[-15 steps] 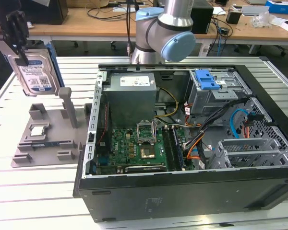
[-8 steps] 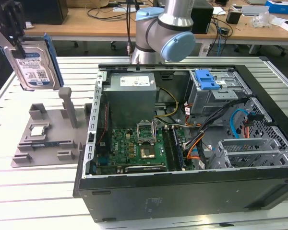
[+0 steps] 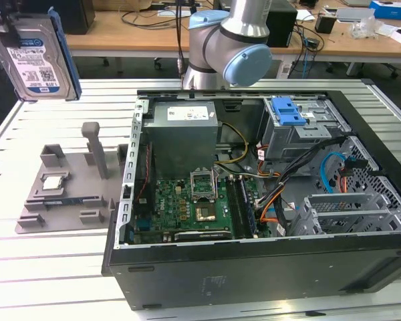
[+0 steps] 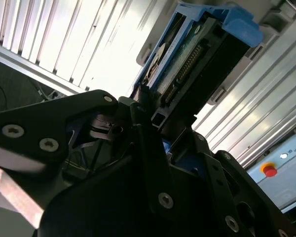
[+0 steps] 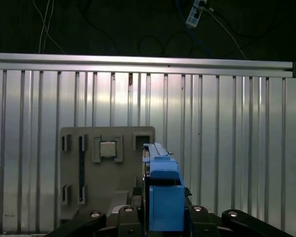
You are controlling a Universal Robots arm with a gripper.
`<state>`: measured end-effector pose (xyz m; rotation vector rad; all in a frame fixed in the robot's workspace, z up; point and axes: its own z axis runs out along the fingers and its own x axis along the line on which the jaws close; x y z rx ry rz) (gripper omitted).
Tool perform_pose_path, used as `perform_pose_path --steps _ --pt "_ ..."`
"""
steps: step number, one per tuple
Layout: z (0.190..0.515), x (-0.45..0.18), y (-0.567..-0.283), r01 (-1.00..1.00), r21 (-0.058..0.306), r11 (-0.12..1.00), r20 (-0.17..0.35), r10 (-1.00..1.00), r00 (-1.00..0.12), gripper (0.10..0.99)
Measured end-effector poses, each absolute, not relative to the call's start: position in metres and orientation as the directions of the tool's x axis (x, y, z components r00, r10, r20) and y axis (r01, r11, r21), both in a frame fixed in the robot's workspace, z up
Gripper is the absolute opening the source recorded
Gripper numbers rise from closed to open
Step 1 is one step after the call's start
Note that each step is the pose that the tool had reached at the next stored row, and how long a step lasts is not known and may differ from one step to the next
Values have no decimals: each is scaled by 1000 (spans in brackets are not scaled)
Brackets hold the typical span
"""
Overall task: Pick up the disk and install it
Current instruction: 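Pick up the disk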
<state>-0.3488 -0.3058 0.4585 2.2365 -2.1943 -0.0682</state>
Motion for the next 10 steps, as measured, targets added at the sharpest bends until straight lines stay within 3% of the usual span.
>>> perform_pose_path --steps 10 --pt "495 -349 -304 -999 36 -20 -26 -999 19 369"
